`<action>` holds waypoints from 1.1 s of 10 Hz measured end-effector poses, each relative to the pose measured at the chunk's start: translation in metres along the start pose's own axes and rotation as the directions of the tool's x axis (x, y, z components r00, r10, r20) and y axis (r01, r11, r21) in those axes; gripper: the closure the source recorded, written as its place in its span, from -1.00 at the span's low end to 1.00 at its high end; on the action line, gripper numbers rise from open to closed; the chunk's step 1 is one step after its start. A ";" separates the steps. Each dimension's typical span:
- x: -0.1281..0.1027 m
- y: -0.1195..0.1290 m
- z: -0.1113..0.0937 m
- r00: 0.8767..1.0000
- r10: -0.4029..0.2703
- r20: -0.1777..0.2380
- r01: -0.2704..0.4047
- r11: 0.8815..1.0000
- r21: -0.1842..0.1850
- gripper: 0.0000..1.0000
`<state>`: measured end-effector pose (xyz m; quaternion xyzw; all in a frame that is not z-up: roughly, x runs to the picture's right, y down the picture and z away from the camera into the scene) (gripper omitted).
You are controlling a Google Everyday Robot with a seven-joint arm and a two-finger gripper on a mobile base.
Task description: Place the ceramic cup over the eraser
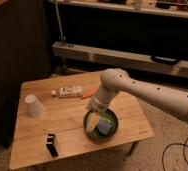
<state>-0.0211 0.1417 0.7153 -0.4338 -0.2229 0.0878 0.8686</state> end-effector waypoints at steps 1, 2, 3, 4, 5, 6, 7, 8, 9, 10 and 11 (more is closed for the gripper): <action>0.000 0.000 0.000 1.000 0.000 0.000 0.000 1.000 0.000 -0.60; 0.000 0.000 0.000 1.000 0.000 0.000 0.000 1.000 0.000 -0.60; 0.000 -0.001 -0.001 1.000 0.000 -0.004 0.000 1.000 0.003 -0.60; -0.002 -0.002 -0.001 1.000 0.007 -0.001 -0.007 1.000 0.010 -0.60; -0.007 -0.013 -0.012 0.998 0.046 0.030 -0.048 0.996 0.070 -0.60; -0.013 -0.025 -0.022 0.997 0.066 0.051 -0.071 0.991 0.113 -0.60; -0.019 -0.039 -0.032 0.994 0.078 0.071 -0.088 0.986 0.145 -0.60; -0.029 -0.072 -0.052 0.989 0.097 0.110 -0.117 0.974 0.193 -0.60; -0.033 -0.096 -0.065 0.984 0.106 0.142 -0.135 0.967 0.216 -0.60; -0.038 -0.119 -0.079 0.979 0.098 0.181 -0.140 0.961 0.239 -0.60; -0.047 -0.150 -0.097 0.965 0.064 0.254 -0.134 0.954 0.267 -0.60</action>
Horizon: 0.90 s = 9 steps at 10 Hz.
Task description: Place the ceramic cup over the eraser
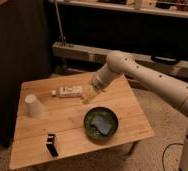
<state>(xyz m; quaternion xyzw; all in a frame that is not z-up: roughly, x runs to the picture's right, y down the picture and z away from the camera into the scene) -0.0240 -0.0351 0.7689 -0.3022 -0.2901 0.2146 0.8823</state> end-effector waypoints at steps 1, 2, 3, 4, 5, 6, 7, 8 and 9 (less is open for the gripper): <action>-0.015 -0.022 -0.001 0.997 -0.019 0.077 0.019 1.000 0.013 -0.60; -0.028 -0.034 0.002 0.991 -0.036 0.131 0.034 0.999 0.015 -0.60; -0.048 -0.050 0.008 0.980 -0.067 0.185 0.066 0.998 0.012 -0.60; -0.063 -0.055 0.012 0.976 -0.095 0.196 0.095 0.995 0.007 -0.60; -0.072 -0.057 0.016 0.974 -0.114 0.198 0.115 0.993 0.003 -0.60; -0.086 -0.054 0.024 0.969 -0.143 0.199 0.146 0.989 -0.005 -0.60; -0.102 -0.044 0.034 0.966 -0.175 0.191 0.181 0.983 -0.015 -0.60; -0.117 -0.033 0.046 0.962 -0.204 0.179 0.212 0.977 -0.025 -0.60; -0.134 -0.019 0.063 0.960 -0.225 0.168 0.235 0.971 -0.039 -0.60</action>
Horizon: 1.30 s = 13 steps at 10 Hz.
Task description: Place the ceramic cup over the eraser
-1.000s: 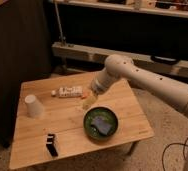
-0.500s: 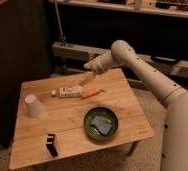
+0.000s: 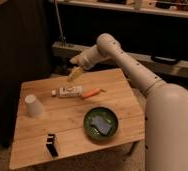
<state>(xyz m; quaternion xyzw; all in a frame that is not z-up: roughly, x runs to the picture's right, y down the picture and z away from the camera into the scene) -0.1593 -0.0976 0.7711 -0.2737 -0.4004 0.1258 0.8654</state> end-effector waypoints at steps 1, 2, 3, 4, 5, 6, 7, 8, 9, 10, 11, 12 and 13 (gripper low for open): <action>-0.021 0.010 0.028 1.000 -0.027 -0.010 0.027 0.999 -0.031 -0.60; -0.037 0.020 0.049 0.999 -0.047 -0.026 0.046 0.997 -0.058 -0.60; -0.044 0.026 0.060 0.998 -0.058 -0.036 0.055 0.996 -0.072 -0.60; -0.045 0.026 0.059 0.998 -0.059 -0.038 0.056 0.996 -0.070 -0.60; -0.043 0.025 0.058 0.998 -0.056 -0.040 0.053 0.996 -0.068 -0.60; -0.043 0.025 0.059 0.998 -0.057 -0.039 0.054 0.996 -0.069 -0.60; -0.044 0.026 0.060 0.998 -0.059 -0.039 0.056 0.996 -0.071 -0.60; -0.044 0.026 0.060 0.998 -0.057 -0.037 0.054 0.996 -0.071 -0.60; -0.042 0.026 0.060 0.998 -0.060 -0.031 0.057 0.995 -0.080 -0.60; -0.042 0.030 0.064 0.996 -0.087 -0.024 0.084 0.992 -0.094 -0.60; -0.045 0.039 0.072 0.993 -0.115 -0.010 0.114 0.988 -0.108 -0.60; -0.050 0.049 0.080 0.990 -0.138 0.004 0.137 0.983 -0.118 -0.60; -0.053 0.061 0.088 0.986 -0.165 0.022 0.167 0.978 -0.128 -0.60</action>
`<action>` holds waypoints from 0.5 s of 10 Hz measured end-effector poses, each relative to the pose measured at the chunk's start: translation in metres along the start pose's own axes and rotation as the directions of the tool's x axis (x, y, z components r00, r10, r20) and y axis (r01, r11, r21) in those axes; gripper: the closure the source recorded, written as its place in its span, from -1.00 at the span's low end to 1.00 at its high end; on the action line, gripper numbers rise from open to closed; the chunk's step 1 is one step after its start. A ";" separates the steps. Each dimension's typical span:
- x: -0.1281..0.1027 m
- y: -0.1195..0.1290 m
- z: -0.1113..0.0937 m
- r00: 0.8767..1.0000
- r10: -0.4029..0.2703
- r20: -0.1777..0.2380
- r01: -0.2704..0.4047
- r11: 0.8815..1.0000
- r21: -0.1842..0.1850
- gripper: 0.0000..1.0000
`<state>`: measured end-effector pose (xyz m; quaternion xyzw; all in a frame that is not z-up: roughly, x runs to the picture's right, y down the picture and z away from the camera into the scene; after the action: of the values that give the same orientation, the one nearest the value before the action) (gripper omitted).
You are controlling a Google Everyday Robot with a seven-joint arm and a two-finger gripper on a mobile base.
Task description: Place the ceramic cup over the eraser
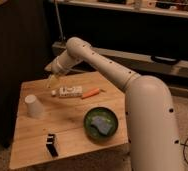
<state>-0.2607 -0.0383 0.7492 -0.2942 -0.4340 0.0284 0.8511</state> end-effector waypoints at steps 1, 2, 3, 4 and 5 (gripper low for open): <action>-0.006 0.010 0.010 1.000 -0.030 0.008 0.030 0.999 -0.011 -0.60; -0.008 0.014 0.018 0.999 -0.048 0.001 0.048 0.999 -0.021 -0.60; -0.009 0.018 0.027 0.998 -0.061 -0.007 0.060 0.998 -0.030 -0.60; -0.009 0.021 0.040 0.998 -0.068 -0.018 0.067 0.997 -0.043 -0.60; -0.005 0.020 0.049 0.998 -0.061 -0.023 0.060 0.997 -0.049 -0.60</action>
<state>-0.2970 -0.0005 0.7570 -0.3014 -0.4330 -0.0114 0.8494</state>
